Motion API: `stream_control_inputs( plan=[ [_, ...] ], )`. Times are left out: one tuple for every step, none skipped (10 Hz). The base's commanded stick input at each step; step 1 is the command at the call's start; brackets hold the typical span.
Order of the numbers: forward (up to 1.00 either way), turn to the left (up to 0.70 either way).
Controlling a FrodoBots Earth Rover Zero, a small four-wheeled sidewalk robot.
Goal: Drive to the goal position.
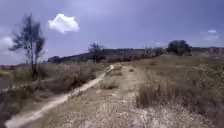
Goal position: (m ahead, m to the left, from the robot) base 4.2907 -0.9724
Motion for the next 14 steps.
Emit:
stream_control_inputs(
  plan=[
    [0.70, -0.02],
    [0.70, -0.06],
    [0.70, -0.10],
    [0.70, -0.15],
    [0.70, -0.19],
    [0.70, -0.23],
    [0.70, -0.27],
    [0.70, -0.27],
    [0.70, -0.27],
    [0.70, -0.12],
    [0.70, 0.00],
    [0.70, 0.00],
    [0.70, 0.00],
    [0.70, 0.00]
  ],
)
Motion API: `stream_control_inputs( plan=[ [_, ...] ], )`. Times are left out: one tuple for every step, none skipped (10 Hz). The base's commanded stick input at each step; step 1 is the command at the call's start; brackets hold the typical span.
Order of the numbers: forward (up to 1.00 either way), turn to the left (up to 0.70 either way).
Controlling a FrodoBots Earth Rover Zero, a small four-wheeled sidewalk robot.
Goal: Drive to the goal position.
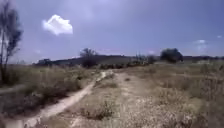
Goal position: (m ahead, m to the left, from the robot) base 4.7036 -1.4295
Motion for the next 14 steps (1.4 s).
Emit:
stream_control_inputs(
  plan=[
    [0.70, 0.00],
    [0.70, 0.00],
    [0.70, 0.00],
    [0.70, 0.00],
    [0.70, 0.00],
    [0.70, 0.00],
    [0.70, 0.00],
    [0.70, 0.00],
    [0.70, 0.00],
    [0.70, 0.00],
    [0.70, 0.00],
    [0.70, 0.00],
    [0.70, 0.00],
    [0.70, 0.00]
  ],
)
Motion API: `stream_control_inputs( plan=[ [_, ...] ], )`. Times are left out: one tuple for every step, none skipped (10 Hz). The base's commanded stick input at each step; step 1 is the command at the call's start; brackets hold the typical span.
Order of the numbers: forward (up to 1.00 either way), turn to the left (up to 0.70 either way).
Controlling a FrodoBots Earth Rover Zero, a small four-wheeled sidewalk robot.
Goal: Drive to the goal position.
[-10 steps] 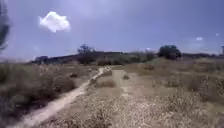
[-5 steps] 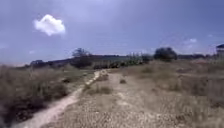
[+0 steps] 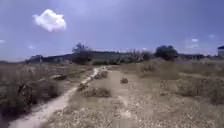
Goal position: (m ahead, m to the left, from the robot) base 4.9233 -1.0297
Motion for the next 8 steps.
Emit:
stream_control_inputs(
  plan=[
    [0.70, 0.00],
    [0.70, 0.00],
    [0.70, 0.00],
    [0.70, 0.00],
    [0.70, 0.00],
    [0.70, 0.00],
    [0.70, 0.00],
    [0.70, 0.00]
  ],
)
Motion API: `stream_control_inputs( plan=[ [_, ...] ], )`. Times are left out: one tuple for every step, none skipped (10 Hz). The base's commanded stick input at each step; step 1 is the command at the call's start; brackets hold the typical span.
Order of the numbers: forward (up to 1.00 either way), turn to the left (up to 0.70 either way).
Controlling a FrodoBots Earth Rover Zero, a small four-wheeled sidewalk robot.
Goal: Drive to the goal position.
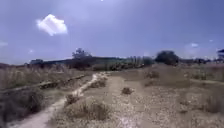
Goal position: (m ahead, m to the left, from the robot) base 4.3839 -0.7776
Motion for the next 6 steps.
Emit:
stream_control_inputs(
  plan=[
    [0.70, 0.00],
    [0.70, 0.00],
    [0.70, 0.00],
    [0.70, 0.00],
    [0.70, 0.00],
    [0.70, 0.00]
  ],
)
